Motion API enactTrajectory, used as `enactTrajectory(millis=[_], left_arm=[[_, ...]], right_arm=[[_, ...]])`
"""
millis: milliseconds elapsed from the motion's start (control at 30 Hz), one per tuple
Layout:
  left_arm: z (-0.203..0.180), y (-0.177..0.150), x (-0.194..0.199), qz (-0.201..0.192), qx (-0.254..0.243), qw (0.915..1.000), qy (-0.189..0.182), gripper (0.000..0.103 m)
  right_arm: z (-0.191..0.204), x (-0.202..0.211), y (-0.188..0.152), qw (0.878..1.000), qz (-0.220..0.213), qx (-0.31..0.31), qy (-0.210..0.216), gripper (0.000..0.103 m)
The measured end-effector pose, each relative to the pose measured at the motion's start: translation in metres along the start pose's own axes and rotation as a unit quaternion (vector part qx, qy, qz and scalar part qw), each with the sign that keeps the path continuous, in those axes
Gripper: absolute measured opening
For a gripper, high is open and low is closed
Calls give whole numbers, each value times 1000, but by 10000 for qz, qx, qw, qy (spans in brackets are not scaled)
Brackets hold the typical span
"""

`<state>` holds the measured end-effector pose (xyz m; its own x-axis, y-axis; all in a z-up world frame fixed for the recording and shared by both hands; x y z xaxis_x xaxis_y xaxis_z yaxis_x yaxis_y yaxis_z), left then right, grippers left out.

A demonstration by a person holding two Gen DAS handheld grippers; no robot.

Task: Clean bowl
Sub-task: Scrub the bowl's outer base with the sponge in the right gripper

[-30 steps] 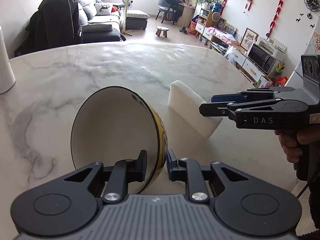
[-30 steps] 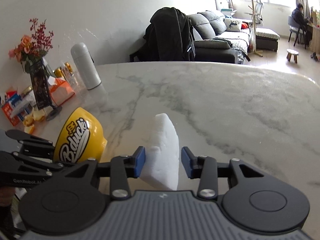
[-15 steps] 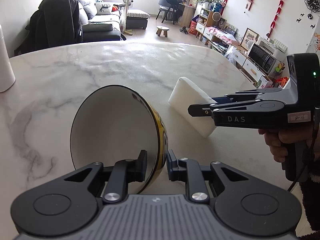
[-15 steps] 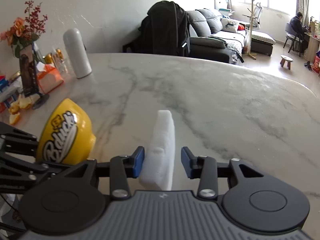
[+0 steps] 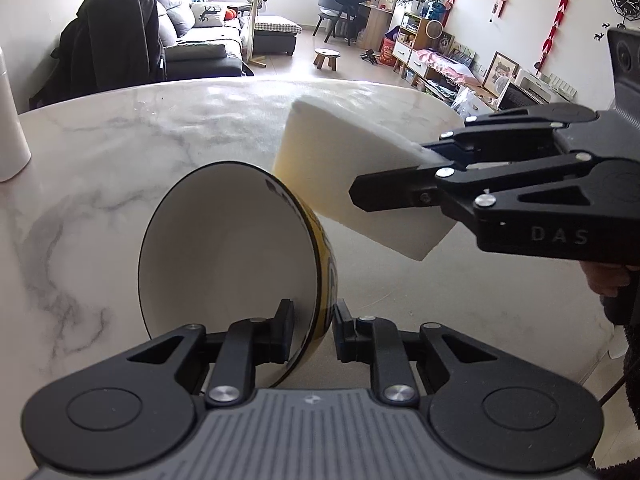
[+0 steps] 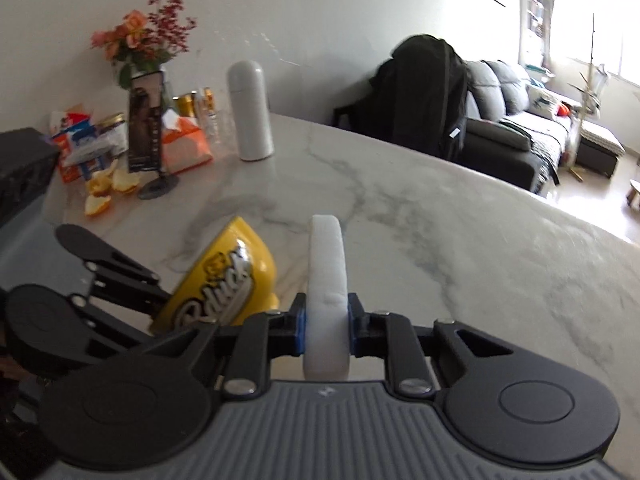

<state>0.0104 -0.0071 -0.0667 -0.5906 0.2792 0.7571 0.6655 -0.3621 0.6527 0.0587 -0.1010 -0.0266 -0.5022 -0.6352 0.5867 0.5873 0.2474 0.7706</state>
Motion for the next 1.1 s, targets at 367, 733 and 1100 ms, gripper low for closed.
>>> enactTrajectory(millis=[367, 733, 1100], left_arm=[[1, 0, 0, -17, -30, 10000, -9, 20], [0, 1, -1, -10, -32, 10000, -9, 20], [0, 2, -2, -14, -37, 10000, 11, 21]], right_arm=[[32, 19, 26, 9948, 204, 991, 79, 20], [35, 2, 15, 9846, 605, 1601, -363, 20], [46, 12, 16, 9797, 500, 1910, -355, 20]])
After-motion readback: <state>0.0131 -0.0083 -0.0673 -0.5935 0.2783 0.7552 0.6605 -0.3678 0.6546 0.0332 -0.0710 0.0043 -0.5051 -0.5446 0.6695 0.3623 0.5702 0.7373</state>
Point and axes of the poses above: each gripper's, at about its wrist camera, not at the fingertips, and x roughly against the way its jaws point, z to its left, y to its top, the point moved 5 cm from there along -x, roughly the way its jaws point, and after that the axes turned 15 degrees about -x, right-handed, at the moved point
